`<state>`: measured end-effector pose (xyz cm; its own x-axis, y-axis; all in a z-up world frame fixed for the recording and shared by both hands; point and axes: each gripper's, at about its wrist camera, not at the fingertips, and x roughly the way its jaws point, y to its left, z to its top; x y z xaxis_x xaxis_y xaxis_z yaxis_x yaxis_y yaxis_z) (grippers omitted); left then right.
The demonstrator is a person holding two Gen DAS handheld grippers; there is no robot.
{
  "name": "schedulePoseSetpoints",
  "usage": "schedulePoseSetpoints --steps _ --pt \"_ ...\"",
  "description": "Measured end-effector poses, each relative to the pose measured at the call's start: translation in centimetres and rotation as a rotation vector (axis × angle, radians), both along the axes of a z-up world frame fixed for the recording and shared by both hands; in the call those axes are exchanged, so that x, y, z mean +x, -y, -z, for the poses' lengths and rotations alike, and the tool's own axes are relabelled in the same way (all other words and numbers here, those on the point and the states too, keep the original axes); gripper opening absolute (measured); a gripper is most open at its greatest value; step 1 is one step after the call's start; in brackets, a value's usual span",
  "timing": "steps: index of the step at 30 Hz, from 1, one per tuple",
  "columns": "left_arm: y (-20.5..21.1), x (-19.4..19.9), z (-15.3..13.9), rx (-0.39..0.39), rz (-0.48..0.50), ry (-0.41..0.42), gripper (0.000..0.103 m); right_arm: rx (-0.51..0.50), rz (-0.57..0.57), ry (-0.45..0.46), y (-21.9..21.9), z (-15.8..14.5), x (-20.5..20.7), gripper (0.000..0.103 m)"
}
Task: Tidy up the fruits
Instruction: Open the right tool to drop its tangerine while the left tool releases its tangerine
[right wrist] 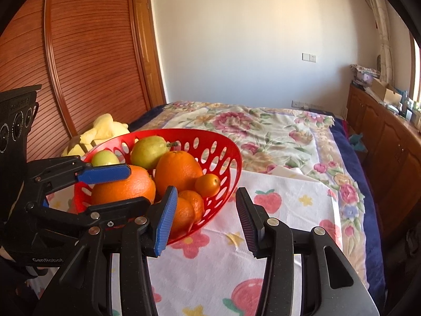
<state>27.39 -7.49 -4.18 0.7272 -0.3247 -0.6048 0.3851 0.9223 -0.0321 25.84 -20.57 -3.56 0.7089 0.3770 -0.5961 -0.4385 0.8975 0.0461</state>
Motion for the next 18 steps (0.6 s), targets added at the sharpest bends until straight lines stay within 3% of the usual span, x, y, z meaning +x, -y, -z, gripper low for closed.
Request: schedulePoseSetpoints --steps 18 --pt "-3.9 -9.4 -4.8 0.006 -0.095 0.139 0.067 0.025 0.045 0.097 -2.8 -3.0 -8.7 0.051"
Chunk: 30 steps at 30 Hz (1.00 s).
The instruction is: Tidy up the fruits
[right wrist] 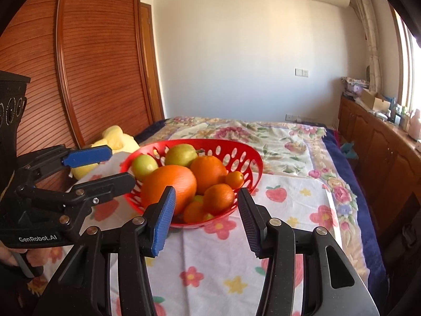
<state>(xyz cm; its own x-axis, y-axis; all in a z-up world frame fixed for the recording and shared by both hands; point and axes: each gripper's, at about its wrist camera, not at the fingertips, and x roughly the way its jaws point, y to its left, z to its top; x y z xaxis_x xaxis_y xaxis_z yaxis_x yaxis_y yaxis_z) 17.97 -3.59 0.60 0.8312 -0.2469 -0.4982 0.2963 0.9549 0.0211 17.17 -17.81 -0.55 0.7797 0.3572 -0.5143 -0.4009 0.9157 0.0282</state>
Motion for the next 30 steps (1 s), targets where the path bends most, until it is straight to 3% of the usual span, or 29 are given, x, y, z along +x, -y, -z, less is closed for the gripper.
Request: schedulePoseSetpoints --steps 1,6,9,12,17,22,30 --pt "-0.2 -0.5 -0.2 0.0 -0.008 0.009 0.072 0.002 0.003 0.007 -0.1 -0.2 -0.5 0.053" --pt "-1.4 -2.7 -1.0 0.01 -0.052 0.052 0.075 0.023 0.014 0.035 -0.7 -1.2 -2.8 0.06" --pt "-2.3 -3.7 -1.4 0.002 -0.082 0.065 0.092 0.03 0.025 0.056 -0.9 -1.8 -3.9 0.065" --pt "-2.9 -4.5 -1.8 -0.001 -0.101 0.076 0.096 0.034 0.036 0.076 -0.9 -2.5 -4.8 0.07" --pt "-4.0 -6.0 -2.5 -0.018 -0.141 0.105 0.097 0.048 0.067 0.117 -0.6 -3.4 -6.1 0.089" --pt "-4.3 -7.4 -3.0 -0.032 -0.178 0.119 0.097 0.044 0.099 0.149 -0.5 -3.8 -7.1 0.09" --pt "-4.5 -9.6 -3.0 0.012 -0.216 0.134 0.097 0.059 0.133 0.16 -0.4 -3.9 -8.4 0.09"
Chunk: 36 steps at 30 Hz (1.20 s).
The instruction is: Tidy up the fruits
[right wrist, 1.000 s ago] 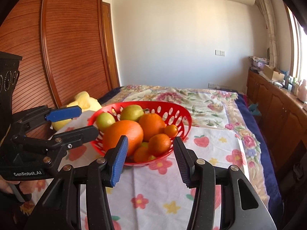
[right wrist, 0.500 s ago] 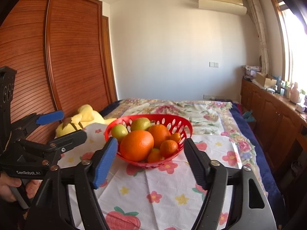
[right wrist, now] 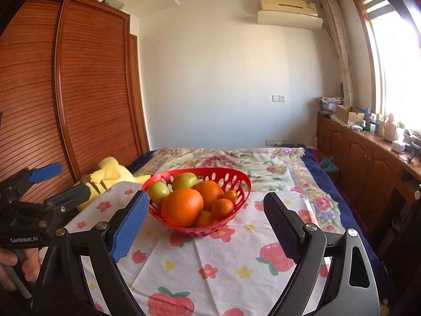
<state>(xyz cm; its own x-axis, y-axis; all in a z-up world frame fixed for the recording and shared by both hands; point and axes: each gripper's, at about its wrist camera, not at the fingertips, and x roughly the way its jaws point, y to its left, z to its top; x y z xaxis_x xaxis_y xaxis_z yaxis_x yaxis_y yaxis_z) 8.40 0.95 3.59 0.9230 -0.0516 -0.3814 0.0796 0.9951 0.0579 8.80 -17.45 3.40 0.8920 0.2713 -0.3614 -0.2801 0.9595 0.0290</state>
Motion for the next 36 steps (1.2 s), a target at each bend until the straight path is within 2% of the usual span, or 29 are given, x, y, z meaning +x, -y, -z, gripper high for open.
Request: schedulePoseSetpoints --steps 14,36 --pt "-1.8 -2.1 1.4 -0.017 -0.049 -0.027 0.097 -0.02 0.051 0.029 -0.4 0.4 -2.4 0.091" --pt "-2.0 -2.4 1.9 -0.02 -0.043 -0.029 0.097 -0.024 0.059 0.005 -0.1 1.3 -2.0 0.091"
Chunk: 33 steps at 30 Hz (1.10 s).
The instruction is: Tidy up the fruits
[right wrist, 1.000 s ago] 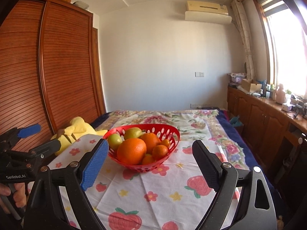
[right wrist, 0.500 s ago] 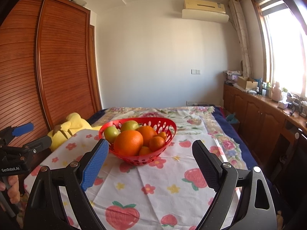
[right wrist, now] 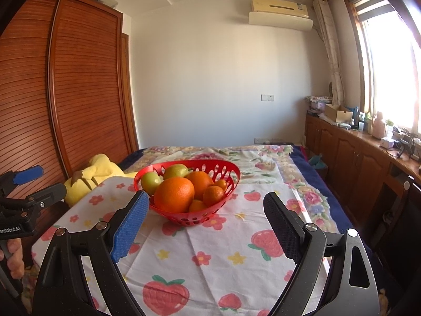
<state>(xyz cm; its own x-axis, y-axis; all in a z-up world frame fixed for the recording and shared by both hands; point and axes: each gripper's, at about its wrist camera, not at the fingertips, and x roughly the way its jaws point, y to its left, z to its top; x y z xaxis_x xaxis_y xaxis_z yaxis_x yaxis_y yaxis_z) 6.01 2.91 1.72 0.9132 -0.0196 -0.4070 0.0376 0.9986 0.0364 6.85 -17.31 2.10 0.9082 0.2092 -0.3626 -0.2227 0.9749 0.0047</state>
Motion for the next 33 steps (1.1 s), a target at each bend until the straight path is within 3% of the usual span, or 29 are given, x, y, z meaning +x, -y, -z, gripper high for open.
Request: schedulePoseSetpoints --steps 33 --pt "0.14 -0.34 -0.06 -0.005 0.0 0.006 0.097 -0.001 0.007 0.002 0.28 0.06 0.01 0.091"
